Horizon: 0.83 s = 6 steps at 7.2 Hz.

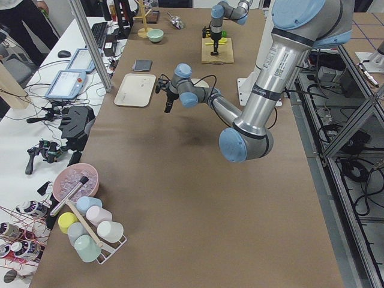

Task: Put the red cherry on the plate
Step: 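Lower the right gripper onto the dark cherries and close on them, then lift the cherries with the right gripper and carry them over the white plate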

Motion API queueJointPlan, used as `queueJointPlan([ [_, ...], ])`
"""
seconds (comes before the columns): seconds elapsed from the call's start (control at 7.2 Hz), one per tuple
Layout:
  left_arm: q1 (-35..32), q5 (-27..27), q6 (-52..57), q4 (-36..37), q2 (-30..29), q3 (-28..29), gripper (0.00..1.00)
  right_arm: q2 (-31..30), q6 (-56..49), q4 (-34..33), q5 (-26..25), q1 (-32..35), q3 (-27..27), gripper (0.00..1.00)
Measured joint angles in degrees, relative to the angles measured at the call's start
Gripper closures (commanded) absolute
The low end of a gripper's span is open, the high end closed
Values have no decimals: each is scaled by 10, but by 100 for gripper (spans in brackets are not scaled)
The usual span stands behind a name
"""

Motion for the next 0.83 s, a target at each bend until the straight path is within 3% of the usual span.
queueJointPlan([
  [0.28,0,0,0,0,-1,0,2,-2,0,-1,1,8,0,97],
  [0.83,0,1,0,0,-1,0,2,7,0,-8,6,38,32,96],
])
